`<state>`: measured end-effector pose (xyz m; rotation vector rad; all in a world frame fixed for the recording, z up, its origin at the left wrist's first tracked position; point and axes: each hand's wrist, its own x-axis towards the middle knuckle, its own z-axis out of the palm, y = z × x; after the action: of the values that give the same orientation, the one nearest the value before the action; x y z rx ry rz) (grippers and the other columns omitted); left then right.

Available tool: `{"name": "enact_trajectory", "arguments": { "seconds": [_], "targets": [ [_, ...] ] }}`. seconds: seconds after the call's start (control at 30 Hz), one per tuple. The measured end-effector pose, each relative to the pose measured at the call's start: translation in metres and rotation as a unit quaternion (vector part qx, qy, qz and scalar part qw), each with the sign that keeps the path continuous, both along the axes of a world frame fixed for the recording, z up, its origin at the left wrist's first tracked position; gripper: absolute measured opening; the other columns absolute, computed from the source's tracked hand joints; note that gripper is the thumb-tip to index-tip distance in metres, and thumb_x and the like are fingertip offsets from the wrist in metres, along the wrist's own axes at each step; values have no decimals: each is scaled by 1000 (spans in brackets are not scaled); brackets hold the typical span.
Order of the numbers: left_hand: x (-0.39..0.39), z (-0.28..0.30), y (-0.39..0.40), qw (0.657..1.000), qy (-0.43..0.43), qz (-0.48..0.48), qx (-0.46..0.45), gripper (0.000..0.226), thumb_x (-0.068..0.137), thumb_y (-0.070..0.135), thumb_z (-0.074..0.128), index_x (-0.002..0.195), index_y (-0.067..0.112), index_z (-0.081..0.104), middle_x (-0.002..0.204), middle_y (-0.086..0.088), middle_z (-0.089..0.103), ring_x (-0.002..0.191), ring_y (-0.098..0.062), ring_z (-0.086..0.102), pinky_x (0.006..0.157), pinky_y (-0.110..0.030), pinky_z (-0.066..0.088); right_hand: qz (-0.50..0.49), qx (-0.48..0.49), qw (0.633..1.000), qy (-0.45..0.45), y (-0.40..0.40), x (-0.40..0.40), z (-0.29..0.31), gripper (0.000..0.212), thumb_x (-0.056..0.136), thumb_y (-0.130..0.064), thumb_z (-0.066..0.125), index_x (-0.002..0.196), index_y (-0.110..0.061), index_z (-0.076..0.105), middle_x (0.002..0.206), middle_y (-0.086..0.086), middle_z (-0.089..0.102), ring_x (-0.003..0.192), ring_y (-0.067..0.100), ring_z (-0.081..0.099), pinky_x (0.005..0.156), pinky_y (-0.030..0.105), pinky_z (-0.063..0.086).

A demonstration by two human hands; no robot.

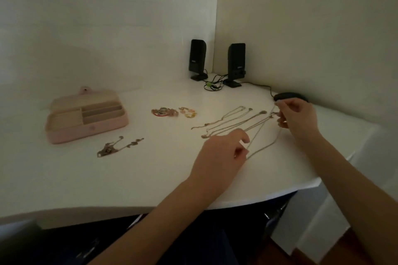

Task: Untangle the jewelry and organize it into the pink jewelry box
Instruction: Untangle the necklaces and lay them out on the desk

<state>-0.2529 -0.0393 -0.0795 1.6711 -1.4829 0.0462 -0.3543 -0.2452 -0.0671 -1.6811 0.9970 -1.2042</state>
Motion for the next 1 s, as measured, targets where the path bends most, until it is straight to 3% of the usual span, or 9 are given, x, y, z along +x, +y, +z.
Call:
{"name": "enact_trajectory", "arguments": {
  "seconds": [0.1,0.2,0.27,0.37,0.43,0.5,0.57,0.73,1.0],
  "targets": [
    [-14,-2,-21,1000,-17,2,19,16,86,10,58,97,15,68,87,-2,72,79,-15,63,79,-30,51,-25,-36,997,66,-21,-22,-10,19,88,-25,64,98,-10,68,73,3,64,60,12,56,59,19,47],
    [-14,-8,-33,994,-89,38,41,22,87,9,51,99,14,69,99,-2,69,95,-20,57,86,-35,46,-32,-72,988,130,-34,-26,-14,16,88,-26,63,95,-13,70,81,1,65,68,8,56,64,18,41],
    [-12,-12,-35,988,-129,67,49,17,83,6,56,92,13,69,93,-3,68,93,-22,56,78,-36,49,-22,-89,980,177,-39,-22,-15,13,88,-25,63,94,-15,69,87,0,63,74,8,54,62,15,36],
    [-13,-12,-37,975,-185,106,57,19,64,-2,73,68,15,66,66,1,61,70,-21,57,49,-27,45,-8,-119,962,245,-46,-12,-14,15,85,-23,66,93,-10,71,84,5,61,72,14,51,63,21,36],
    [-18,-11,-38,972,-203,99,64,19,71,-4,67,77,13,66,75,-1,60,81,-21,54,54,-29,41,3,-134,951,280,-49,-6,-14,15,85,-21,66,93,-9,71,80,5,58,65,12,47,60,22,36],
    [-19,-10,-38,976,-181,87,79,21,84,-3,54,95,12,64,92,-4,59,96,-21,49,67,-31,41,-1,-144,942,302,-51,-2,-15,15,87,-19,65,96,-8,69,82,5,57,69,14,49,65,24,38],
    [-17,-9,-38,977,-166,96,90,23,87,-2,49,100,12,62,98,-4,59,99,-21,49,73,-32,42,-21,-144,941,306,-54,-1,-16,17,87,-19,64,99,-8,68,86,6,56,77,17,50,70,27,38],
    [-20,-4,-34,980,-131,100,113,21,91,7,44,106,14,57,100,-1,55,93,-20,52,76,-31,43,-43,-150,925,348,-58,2,-16,17,90,-15,60,105,-6,61,102,16,59,81,21,49,70,30,37],
    [-17,-2,-33,984,-77,77,143,25,88,9,44,109,20,52,95,-2,48,83,-21,53,75,-32,44,-81,-156,905,387,-60,0,-19,11,93,-9,51,102,-9,58,101,16,58,85,26,54,73,35,46]
  ]
}}
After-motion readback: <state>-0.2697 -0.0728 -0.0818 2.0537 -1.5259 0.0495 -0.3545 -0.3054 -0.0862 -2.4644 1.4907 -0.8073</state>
